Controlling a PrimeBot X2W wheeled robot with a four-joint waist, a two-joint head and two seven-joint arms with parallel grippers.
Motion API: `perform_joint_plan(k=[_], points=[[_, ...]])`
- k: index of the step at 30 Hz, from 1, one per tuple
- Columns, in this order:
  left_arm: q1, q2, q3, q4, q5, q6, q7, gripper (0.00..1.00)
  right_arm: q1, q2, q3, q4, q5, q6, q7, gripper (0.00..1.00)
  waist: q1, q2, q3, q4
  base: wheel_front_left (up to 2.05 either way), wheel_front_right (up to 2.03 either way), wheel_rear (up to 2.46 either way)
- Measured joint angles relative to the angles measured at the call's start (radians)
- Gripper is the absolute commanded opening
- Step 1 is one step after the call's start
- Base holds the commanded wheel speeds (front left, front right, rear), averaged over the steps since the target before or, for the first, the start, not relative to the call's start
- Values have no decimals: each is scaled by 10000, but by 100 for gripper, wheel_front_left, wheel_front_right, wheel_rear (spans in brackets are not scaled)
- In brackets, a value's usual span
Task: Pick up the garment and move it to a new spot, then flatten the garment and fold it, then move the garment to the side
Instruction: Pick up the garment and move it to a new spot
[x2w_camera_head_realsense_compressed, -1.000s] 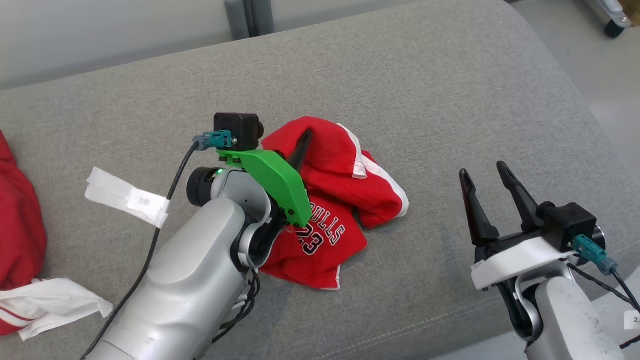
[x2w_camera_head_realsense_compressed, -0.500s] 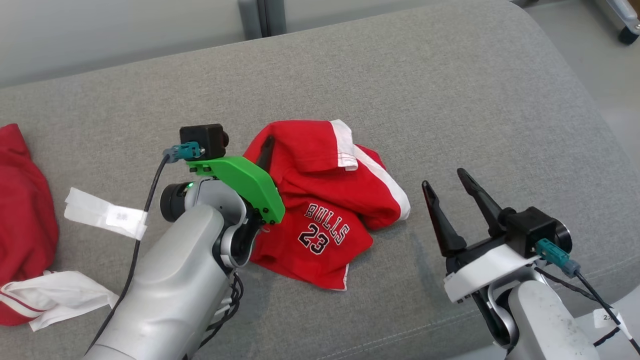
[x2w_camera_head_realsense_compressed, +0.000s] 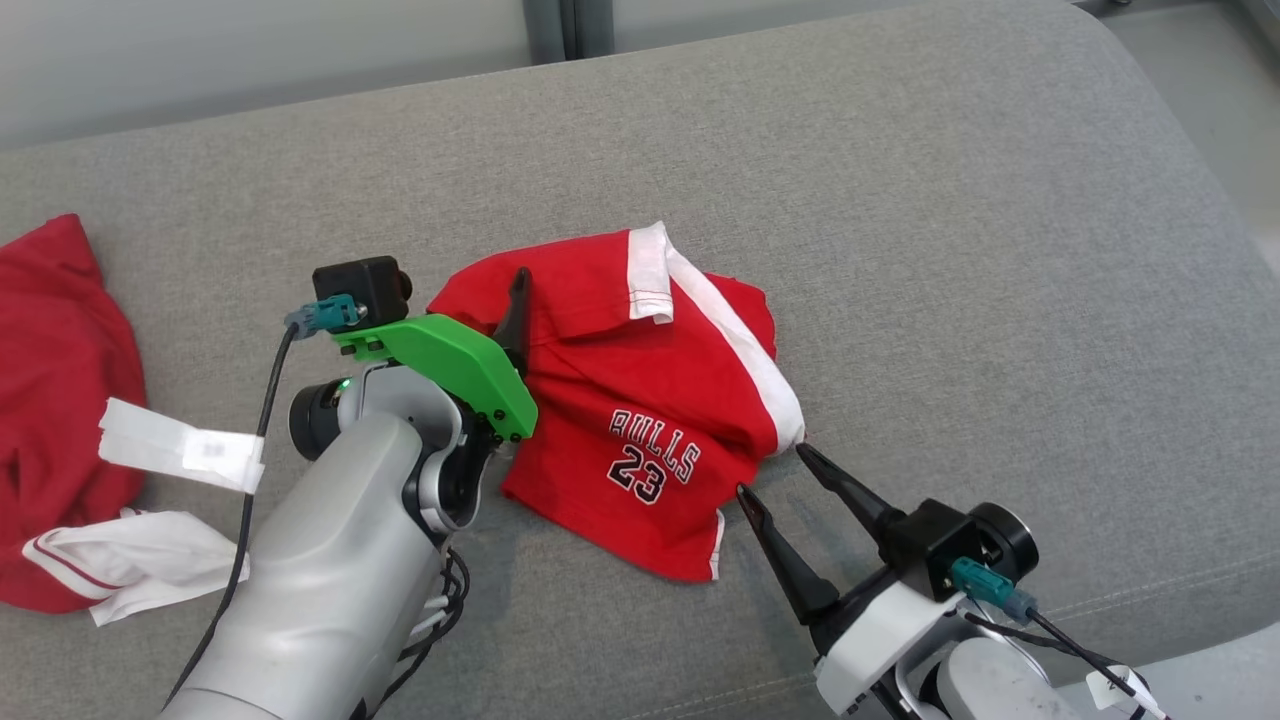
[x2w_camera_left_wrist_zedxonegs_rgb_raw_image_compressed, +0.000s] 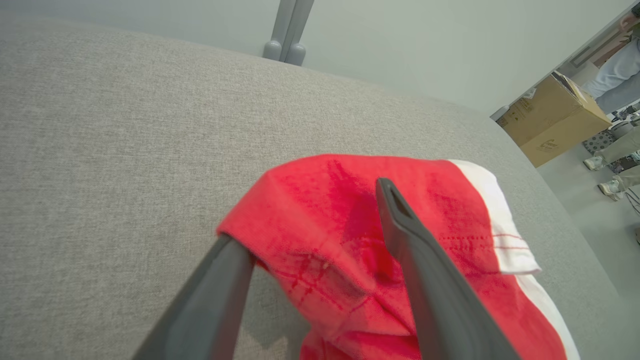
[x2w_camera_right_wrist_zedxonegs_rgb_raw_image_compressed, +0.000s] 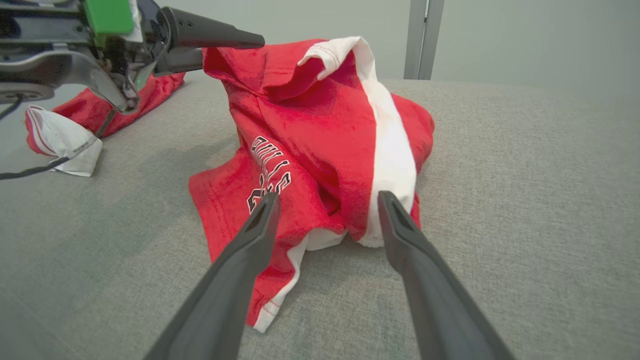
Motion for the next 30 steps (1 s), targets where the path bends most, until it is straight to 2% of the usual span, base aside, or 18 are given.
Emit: perform_joint_plan(k=[5, 11, 14, 18, 23, 24, 26, 30], points=[[-3, -13, 29, -8, 111, 0, -522, 100, 108, -322, 483, 242, 25, 2, 0, 100, 0, 0, 59, 254, 0, 0, 0], [-3, -21, 123, 6, 161, 0, -805, 100, 378, -612, 594, 826, 219, 4, 0, 98, 0, 0, 132, 576, 0, 0, 0], [9, -31, 171, 61, 155, 0, -874, 100, 359, -585, 729, 1076, 297, 2, 0, 92, 0, 0, 174, 731, 0, 0, 0], [69, -31, 255, 92, 12, 2, -876, 100, 288, -485, 980, 1331, 539, 4, 0, 100, 0, 0, 216, 919, 0, 0, 0], [475, -27, 17, -267, -748, -102, -623, 100, -35, -387, 1179, 1593, 708, 10, 0, 97, 0, 0, 229, 1130, 0, 0, 0], [550, -27, -23, -337, -884, -144, -546, 100, -91, -368, 1233, 1643, 734, 10, 0, 94, 0, 0, 226, 1163, 0, 0, 0], [623, -38, -111, -351, -924, -144, -489, 100, -186, -341, 1409, 1785, 798, 12, 0, 91, 0, 0, 216, 1197, 0, 0, 0], [624, -38, -332, -368, -928, -142, -328, 100, -339, -316, 1509, 1962, 901, 12, 0, 92, 0, 0, 199, 1220, 0, 0, 0]])
